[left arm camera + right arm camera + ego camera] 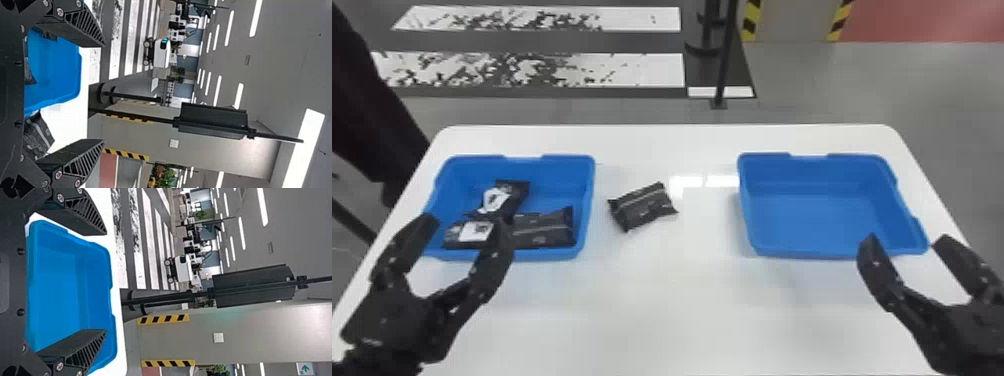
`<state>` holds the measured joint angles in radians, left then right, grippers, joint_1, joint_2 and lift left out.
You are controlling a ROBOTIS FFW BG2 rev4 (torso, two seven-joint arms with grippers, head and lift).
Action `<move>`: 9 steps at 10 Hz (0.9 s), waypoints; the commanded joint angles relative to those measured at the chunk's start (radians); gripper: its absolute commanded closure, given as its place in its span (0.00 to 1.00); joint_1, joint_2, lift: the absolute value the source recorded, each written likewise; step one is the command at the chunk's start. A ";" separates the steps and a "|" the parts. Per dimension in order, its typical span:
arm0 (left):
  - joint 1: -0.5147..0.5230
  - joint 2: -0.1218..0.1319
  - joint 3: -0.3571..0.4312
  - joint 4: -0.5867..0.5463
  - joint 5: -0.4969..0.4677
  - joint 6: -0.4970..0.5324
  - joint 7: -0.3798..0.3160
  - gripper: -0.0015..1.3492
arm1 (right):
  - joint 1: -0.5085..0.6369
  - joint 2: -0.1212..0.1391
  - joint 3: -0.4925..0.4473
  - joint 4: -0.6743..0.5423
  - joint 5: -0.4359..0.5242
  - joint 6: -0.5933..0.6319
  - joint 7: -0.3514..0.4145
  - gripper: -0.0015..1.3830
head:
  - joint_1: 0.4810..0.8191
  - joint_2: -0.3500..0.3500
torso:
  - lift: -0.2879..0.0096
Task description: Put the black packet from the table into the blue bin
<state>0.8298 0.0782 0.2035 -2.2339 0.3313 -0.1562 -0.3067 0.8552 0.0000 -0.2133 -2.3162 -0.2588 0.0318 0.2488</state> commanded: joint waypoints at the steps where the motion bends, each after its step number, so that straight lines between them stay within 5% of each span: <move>1: 0.000 0.000 0.000 0.002 0.000 0.002 -0.002 0.12 | -0.001 0.001 0.000 0.001 0.000 0.000 0.001 0.10 | 0.63 0.49 | 0.60; 5: -0.003 0.000 -0.002 0.002 -0.002 0.006 -0.003 0.12 | -0.001 0.001 0.000 0.001 -0.004 0.000 0.001 0.10 | 0.63 0.48 | 0.60; 9: -0.113 0.009 -0.010 0.048 -0.152 0.078 -0.081 0.12 | -0.004 0.001 0.002 0.003 -0.004 0.000 0.000 0.10 | 0.63 0.46 | 0.60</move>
<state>0.7400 0.0859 0.1966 -2.2012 0.2018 -0.0957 -0.3882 0.8526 0.0000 -0.2128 -2.3154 -0.2632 0.0318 0.2489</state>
